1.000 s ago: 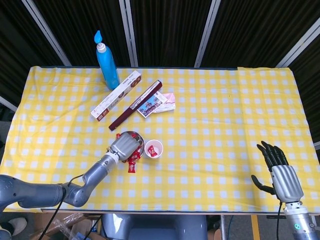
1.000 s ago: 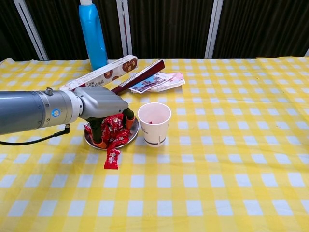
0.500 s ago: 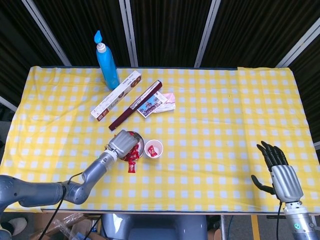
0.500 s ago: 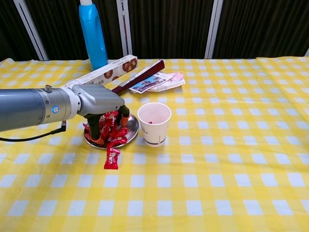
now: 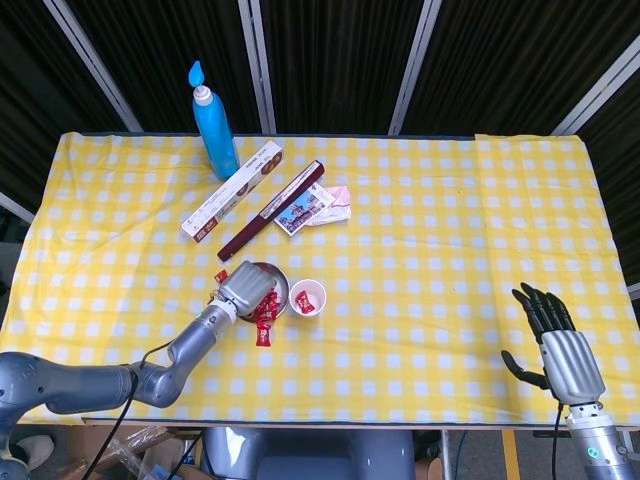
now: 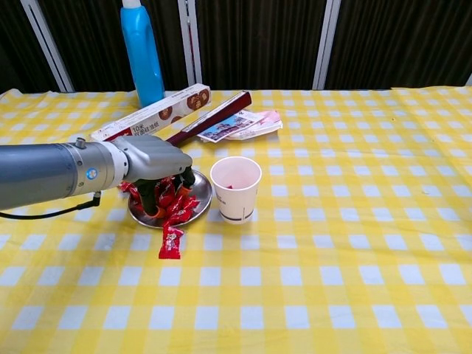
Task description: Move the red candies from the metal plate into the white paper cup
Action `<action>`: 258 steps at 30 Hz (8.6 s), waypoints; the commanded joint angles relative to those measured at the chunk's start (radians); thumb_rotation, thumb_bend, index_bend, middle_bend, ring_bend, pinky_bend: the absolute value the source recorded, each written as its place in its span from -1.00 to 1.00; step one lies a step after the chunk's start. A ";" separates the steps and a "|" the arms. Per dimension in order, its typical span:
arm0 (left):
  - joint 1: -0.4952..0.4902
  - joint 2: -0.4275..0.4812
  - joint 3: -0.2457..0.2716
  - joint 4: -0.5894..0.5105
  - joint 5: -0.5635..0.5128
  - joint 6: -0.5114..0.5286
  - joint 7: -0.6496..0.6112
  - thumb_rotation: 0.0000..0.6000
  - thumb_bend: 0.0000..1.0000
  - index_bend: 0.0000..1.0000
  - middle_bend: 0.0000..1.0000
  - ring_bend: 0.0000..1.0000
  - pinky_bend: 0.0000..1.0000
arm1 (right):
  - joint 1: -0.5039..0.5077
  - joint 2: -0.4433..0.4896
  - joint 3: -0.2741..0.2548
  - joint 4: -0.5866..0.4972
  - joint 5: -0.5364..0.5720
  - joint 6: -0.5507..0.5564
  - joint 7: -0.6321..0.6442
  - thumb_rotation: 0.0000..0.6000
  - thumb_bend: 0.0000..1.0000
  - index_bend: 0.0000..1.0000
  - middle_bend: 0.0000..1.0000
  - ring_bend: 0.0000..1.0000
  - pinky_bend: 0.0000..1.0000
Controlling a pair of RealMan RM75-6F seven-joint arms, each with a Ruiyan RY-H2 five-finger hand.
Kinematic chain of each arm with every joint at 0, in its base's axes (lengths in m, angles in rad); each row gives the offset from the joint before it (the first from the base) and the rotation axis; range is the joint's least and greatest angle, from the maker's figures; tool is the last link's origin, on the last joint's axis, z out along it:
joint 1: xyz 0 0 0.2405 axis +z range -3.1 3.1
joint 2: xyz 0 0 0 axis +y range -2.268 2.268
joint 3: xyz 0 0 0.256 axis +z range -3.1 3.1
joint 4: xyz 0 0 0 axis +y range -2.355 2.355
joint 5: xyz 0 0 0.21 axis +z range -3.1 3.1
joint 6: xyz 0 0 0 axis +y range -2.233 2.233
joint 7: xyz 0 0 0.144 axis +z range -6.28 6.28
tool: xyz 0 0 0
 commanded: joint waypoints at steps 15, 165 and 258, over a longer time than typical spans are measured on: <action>0.019 0.051 -0.028 -0.046 0.037 0.053 -0.012 1.00 -0.13 0.29 0.45 0.75 0.89 | -0.003 0.002 -0.001 -0.002 -0.003 0.006 0.006 1.00 -0.23 -1.00 -1.00 -1.00 -1.00; -0.053 0.159 0.023 -0.259 -0.241 0.153 0.177 1.00 -0.60 -0.37 -0.41 0.75 0.89 | -0.001 0.009 -0.002 -0.008 -0.024 0.019 0.030 1.00 -0.22 -1.00 -1.00 -1.00 -1.00; -0.015 0.056 -0.056 -0.186 -0.187 0.225 0.182 1.00 -0.07 0.22 0.38 0.78 0.93 | -0.002 0.012 -0.002 -0.014 -0.021 0.019 0.041 1.00 -0.22 -1.00 -1.00 -1.00 -1.00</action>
